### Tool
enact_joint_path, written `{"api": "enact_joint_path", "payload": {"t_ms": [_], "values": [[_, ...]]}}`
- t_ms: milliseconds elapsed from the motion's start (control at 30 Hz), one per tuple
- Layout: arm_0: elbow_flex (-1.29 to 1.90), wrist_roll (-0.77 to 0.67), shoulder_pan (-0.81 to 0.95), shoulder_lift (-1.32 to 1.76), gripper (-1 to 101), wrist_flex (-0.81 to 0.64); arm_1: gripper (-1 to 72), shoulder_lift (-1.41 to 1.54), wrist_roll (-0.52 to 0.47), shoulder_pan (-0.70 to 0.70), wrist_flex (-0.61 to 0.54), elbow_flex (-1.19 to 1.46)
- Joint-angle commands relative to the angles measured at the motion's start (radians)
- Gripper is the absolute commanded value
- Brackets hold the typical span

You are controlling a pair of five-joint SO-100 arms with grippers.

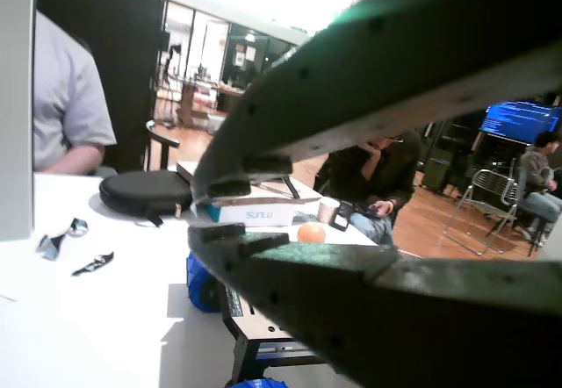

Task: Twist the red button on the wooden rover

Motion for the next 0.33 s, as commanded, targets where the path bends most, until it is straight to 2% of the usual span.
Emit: {"api": "enact_joint_path", "payload": {"t_ms": [0,300], "values": [[0.005,-0.008,-0.005,0.098,2,-0.011,20.3,-0.005,0.0,0.005,-0.005,-0.006],[0.005,-0.008,-0.005,0.098,2,0.002,20.3,-0.005,0.0,0.005,-0.005,-0.006]]}}
